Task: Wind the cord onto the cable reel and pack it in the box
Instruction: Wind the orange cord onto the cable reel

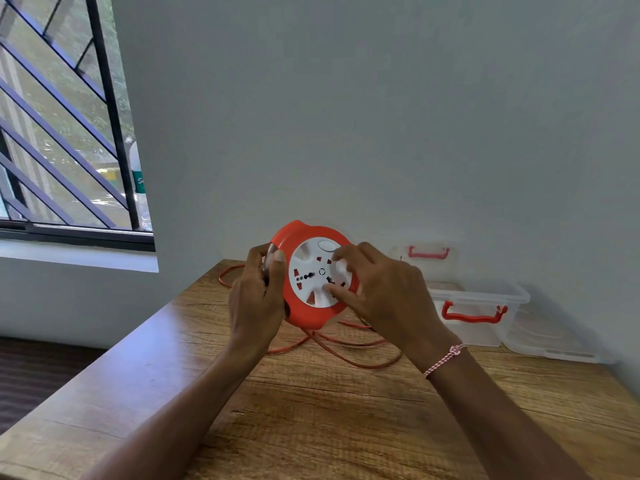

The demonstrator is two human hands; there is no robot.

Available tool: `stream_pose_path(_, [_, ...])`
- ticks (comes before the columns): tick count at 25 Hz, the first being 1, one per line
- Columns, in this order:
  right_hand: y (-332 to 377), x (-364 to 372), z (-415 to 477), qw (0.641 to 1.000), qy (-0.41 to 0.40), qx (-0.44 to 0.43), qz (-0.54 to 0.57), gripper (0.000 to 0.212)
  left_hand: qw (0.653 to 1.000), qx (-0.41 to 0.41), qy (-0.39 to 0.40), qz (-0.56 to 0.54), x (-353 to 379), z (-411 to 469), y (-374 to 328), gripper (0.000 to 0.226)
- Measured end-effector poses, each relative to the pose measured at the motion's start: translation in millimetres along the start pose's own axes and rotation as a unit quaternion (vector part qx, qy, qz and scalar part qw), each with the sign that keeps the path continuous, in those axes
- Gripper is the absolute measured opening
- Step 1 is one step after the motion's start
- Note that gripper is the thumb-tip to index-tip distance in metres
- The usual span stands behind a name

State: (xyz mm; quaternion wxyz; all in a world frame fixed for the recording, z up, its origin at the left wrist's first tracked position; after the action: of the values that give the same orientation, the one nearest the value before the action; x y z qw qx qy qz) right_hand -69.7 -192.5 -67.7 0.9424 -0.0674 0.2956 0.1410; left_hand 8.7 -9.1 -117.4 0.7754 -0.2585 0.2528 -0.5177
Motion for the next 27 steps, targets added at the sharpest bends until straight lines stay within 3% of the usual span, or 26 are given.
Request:
stream_pose_path(2, [10, 10, -3, 0.993, 0.053, -0.086, -0.055, 0.061, 1.000, 0.001, 0.000, 0.001, -1, 1, 0, 0.030])
stream_pose_path(4, [15, 16, -5, 0.989, 0.072, -0.092, -0.088, 0.069, 1.000, 0.011, 0.007, 0.010, 1, 0, -2, 0.035])
stream_pose_path(7, [19, 13, -6, 0.991, 0.032, -0.079, -0.102, 0.071, 0.999, 0.031, 0.026, 0.011, 6, -5, -7, 0.031])
stream_pose_path(10, [9, 15, -5, 0.997, 0.051, 0.013, -0.053, 0.071, 0.998, 0.044, 0.033, 0.021, 10, -11, -12, 0.036])
stream_pose_path(12, [-3, 18, -9, 0.985, 0.051, 0.156, 0.061, 0.070, 0.998, 0.050, 0.035, 0.023, 11, -13, -14, 0.041])
stream_pose_path(13, [-13, 26, -14, 0.950, 0.065, 0.256, 0.168, 0.067, 0.998, 0.054, 0.036, 0.022, 12, -14, -16, 0.041])
stream_pose_path(14, [-19, 38, -22, 0.885, 0.084, 0.348, 0.298, 0.064, 0.997, 0.058, 0.036, 0.024, 13, -15, -16, 0.038])
stream_pose_path(15, [-20, 48, -29, 0.813, 0.098, 0.414, 0.397, 0.063, 0.997, 0.060, 0.033, 0.029, 13, -15, -17, 0.035])
stream_pose_path(16, [-19, 52, -31, 0.777, 0.105, 0.435, 0.441, 0.061, 0.997, 0.060, 0.030, 0.035, 13, -15, -16, 0.033])
stream_pose_path(17, [-20, 47, -28, 0.800, 0.101, 0.419, 0.418, 0.059, 0.998, 0.053, 0.027, 0.035, 12, -14, -14, 0.031])
stream_pose_path(19, [-21, 19, -13, 0.940, 0.047, 0.277, 0.191, 0.053, 0.999, 0.023, 0.020, 0.015, 10, -10, -8, 0.034])
stream_pose_path(20, [-15, 5, -6, 0.981, 0.009, 0.174, 0.080, 0.052, 1.000, 0.010, 0.015, 0.009, 8, -8, -4, 0.035])
stream_pose_path(21, [-5, -1, -2, 0.997, -0.005, 0.075, 0.024, 0.053, 1.000, 0.001, 0.008, 0.012, 6, -5, -2, 0.036])
stream_pose_path(23, [8, 5, -1, 0.997, 0.058, -0.043, -0.022, 0.059, 1.000, -0.003, -0.001, 0.013, 2, -2, -1, 0.035])
stream_pose_path(27, [20, 17, -8, 0.987, 0.082, -0.093, -0.106, 0.070, 0.999, 0.038, 0.025, 0.030, 5, -3, -9, 0.038])
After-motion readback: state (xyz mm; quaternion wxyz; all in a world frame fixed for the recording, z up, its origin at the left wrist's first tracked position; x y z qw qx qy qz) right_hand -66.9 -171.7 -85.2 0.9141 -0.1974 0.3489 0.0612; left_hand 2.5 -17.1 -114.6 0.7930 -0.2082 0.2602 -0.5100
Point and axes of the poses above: each hand's wrist, its own z-axis towards the middle knuckle, its own x-axis out of the palm, y = z × x, the point moved 8 cm from there along z, towards the middle knuckle, and after that the axes turned 3 degrees about x, right-handed, at the moved point
